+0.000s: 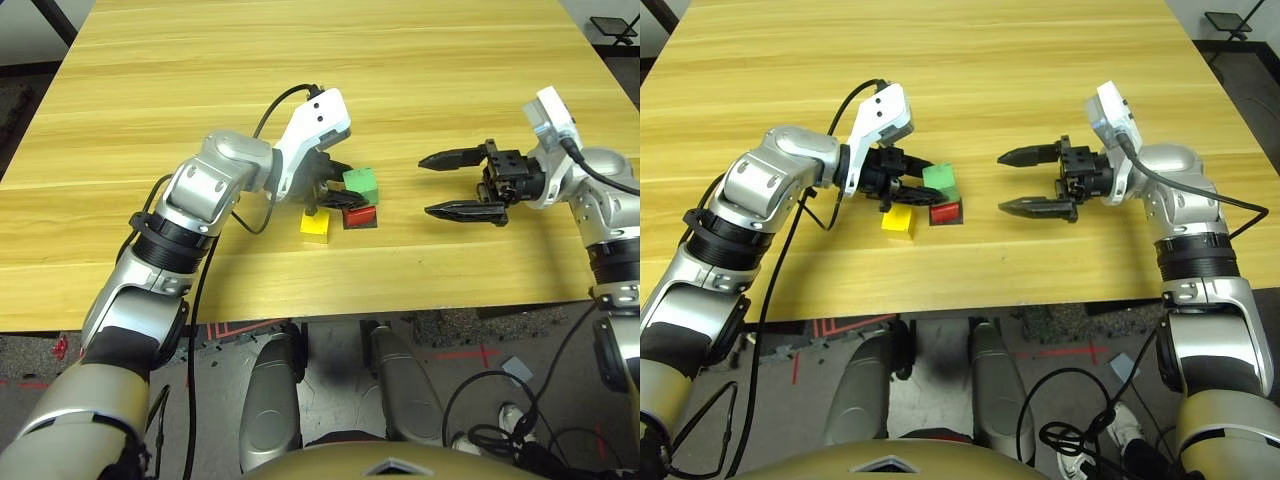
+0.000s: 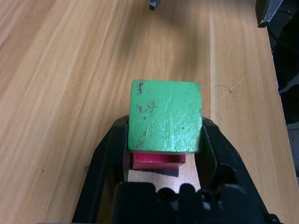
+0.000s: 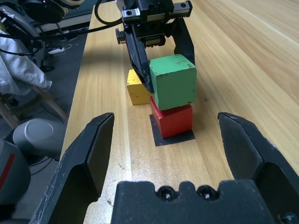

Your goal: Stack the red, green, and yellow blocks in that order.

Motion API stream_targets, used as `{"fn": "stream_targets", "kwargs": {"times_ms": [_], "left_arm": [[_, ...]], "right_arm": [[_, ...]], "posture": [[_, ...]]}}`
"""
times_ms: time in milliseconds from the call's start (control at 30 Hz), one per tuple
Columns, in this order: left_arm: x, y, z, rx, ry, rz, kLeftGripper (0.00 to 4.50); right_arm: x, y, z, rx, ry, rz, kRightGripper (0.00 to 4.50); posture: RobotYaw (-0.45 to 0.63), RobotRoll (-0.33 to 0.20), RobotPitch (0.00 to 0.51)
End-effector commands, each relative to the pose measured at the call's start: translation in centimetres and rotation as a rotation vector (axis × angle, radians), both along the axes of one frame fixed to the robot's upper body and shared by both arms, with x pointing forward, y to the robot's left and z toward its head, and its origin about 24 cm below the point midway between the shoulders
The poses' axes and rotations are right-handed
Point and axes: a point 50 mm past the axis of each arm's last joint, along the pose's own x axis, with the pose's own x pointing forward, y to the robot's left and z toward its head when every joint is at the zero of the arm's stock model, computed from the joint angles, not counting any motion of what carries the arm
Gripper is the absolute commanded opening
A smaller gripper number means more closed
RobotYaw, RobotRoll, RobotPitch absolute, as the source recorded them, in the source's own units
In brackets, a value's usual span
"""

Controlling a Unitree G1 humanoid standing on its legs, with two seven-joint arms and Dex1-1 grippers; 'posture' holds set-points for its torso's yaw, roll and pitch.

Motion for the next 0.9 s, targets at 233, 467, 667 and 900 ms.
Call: {"fn": "stream_targets", "kwargs": {"times_ms": [233, 467, 667, 900], "left_arm": [[-0.5, -0.3, -0.9, 0.042, 0.031, -0.023, 2.07], [-0.5, -0.5, -0.3, 0.016, 0.019, -0.009, 4.46], [-1.4, 1.2, 2.6, -0.005, -0.051, -0.039, 4.46], [-3.5, 5.7, 2.7, 0.155, -0.035, -0.073, 4.46]], "right_arm": [[-0.1, 0.1, 0.0, 0.009, -0.003, -0.011, 4.50], [-0.1, 0.0, 0.0, 0.013, -0.003, -0.018, 4.50], [-0.1, 0.1, 0.0, 0.013, 0.003, -0.013, 4.50], [0.3, 0.2, 0.3, 0.011, 0.003, -0.009, 4.50]], "posture": [[0.04, 0.033, 0.270], [0.05, 0.032, 0.270], [0.07, 0.026, 0.267], [0.10, 0.021, 0.263]]}}
